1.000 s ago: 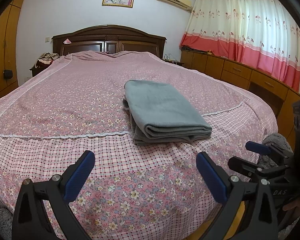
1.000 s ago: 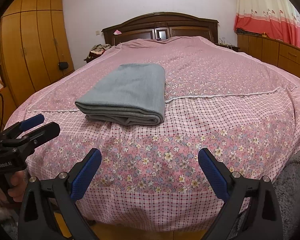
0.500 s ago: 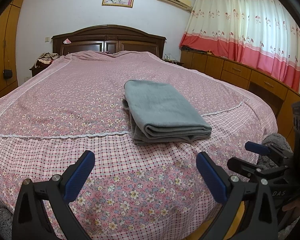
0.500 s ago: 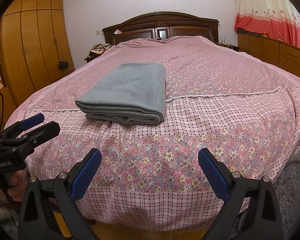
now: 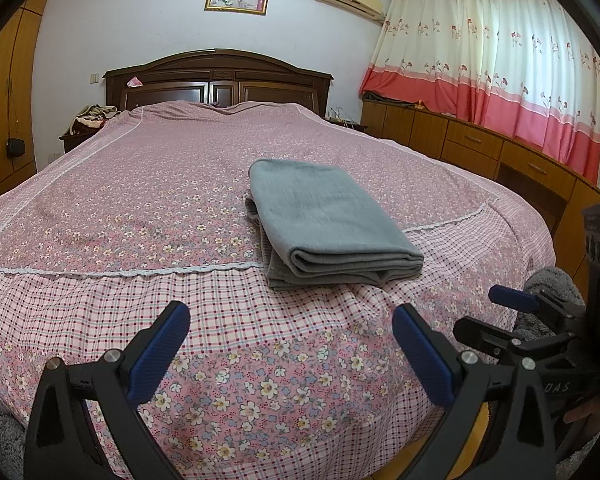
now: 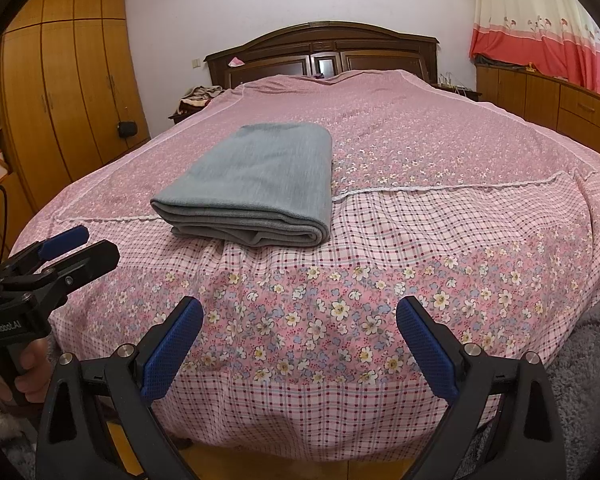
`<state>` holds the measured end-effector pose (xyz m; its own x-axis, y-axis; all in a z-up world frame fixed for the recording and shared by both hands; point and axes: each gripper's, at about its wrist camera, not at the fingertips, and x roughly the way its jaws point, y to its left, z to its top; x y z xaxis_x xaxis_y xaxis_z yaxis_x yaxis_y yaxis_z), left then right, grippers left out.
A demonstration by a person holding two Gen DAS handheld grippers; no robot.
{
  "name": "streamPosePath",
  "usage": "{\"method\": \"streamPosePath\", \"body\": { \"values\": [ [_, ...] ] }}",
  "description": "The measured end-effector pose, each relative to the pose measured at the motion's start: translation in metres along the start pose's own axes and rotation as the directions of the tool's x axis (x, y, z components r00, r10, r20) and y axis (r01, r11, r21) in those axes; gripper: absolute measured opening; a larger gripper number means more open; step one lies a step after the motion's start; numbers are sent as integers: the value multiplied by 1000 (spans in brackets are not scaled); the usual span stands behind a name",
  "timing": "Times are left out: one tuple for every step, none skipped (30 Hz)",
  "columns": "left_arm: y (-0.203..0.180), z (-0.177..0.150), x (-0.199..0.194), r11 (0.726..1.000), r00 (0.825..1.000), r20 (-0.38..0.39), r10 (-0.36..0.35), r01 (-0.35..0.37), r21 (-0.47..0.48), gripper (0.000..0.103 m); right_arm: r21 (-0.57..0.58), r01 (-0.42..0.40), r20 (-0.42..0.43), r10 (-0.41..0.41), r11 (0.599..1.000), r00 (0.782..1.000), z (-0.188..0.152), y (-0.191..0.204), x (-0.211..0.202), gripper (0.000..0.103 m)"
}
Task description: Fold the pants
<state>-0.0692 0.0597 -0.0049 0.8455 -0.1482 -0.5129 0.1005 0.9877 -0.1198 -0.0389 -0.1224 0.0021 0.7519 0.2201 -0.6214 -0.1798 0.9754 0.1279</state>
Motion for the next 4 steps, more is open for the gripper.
{"method": "streamPosePath", "body": {
  "values": [
    [0,0,0,1000,1000,1,0,0,0,103,0,0,0,0,1000,1000,0,0,0,99],
    [0,0,-1,1000,1000,3,1,-1,2,103,0,0,0,0,1000,1000,0,0,0,99],
    [0,0,0,1000,1000,2,0,0,2,103,0,0,-1,0,1000,1000,0,0,0,99],
    [0,0,0,1000,1000,1,1,-1,2,103,0,0,-2,0,1000,1000,0,1,0,99]
  ]
}}
